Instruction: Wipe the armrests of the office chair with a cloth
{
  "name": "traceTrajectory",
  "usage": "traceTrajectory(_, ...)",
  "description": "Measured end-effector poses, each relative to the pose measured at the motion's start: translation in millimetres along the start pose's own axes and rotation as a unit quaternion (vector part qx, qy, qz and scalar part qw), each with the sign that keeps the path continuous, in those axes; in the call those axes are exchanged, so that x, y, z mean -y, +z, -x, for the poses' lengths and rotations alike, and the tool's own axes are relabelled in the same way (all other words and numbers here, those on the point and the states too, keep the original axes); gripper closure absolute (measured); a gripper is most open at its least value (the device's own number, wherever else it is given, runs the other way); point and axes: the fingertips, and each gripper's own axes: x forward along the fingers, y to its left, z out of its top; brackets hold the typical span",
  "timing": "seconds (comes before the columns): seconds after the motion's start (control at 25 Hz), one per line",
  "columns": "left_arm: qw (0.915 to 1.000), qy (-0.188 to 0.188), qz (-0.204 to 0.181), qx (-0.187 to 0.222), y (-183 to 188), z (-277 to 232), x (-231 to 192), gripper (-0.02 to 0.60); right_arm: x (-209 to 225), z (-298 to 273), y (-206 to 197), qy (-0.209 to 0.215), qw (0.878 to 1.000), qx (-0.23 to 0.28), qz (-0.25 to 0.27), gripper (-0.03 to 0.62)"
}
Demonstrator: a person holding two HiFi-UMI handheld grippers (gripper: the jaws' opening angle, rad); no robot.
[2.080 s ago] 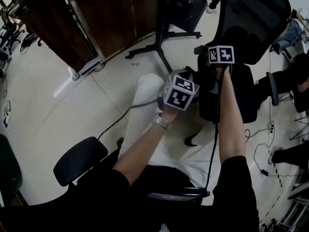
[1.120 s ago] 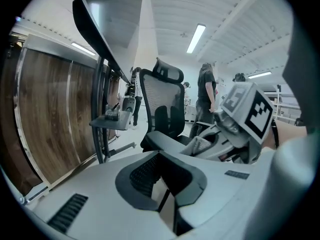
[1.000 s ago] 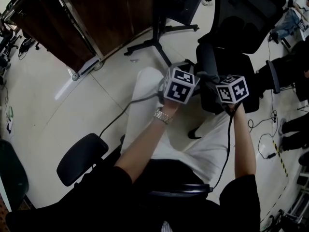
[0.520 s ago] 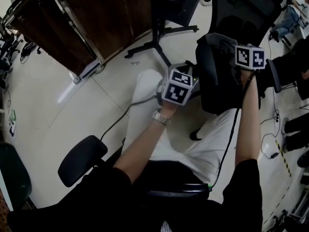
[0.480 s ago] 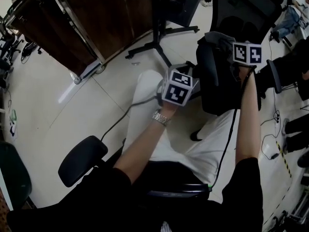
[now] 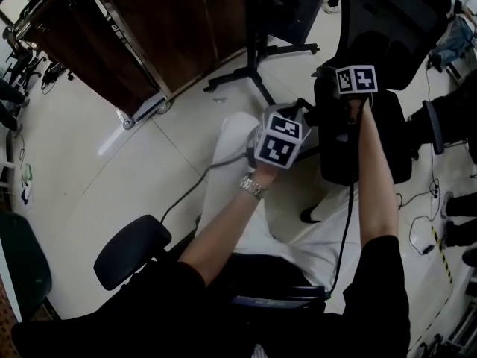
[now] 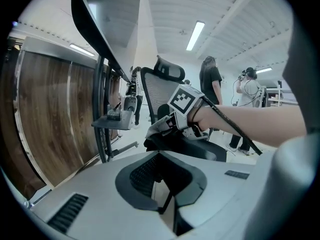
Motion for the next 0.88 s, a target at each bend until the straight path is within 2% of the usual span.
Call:
traceTrajectory(0.12, 1.0, -0.001, 0.0, -0.003, -1, -1, -2, 0.588, -14, 7, -12, 0.02, 1.0, -0.009, 0.005, 0.569)
traceTrajectory(0.32, 1.0, -0.001, -0.006, -0.001, 2, 1, 1, 0.588, -54, 37, -40, 0.1, 0.994, -0.029, 0.021, 0.569)
traceTrajectory(0.52, 1.0, -0.001, -0.006, 0.001, 4, 4, 2, 0.588, -98, 75, -81, 0.144, 0.988, -0.029, 0.056, 0.569)
traceTrajectory(0.72, 0.9999, -0.004, -0.009, 0.003, 4, 7, 9, 0.588, -116, 112, -133, 0.181, 0.98, -0.042, 0.068, 0.569)
traceTrajectory(0.8, 0.9999, -0.005, -0.008, 0.004, 5, 8, 10, 0.588, -120, 129, -134, 0.197, 0.977, -0.037, 0.073, 0.569)
traceTrajectory(0.88, 1.0, -0.005, -0.007, 0.004, 4, 8, 10, 0.588, -110, 141, -114, 0.197, 0.978, -0.003, 0.067, 0.569)
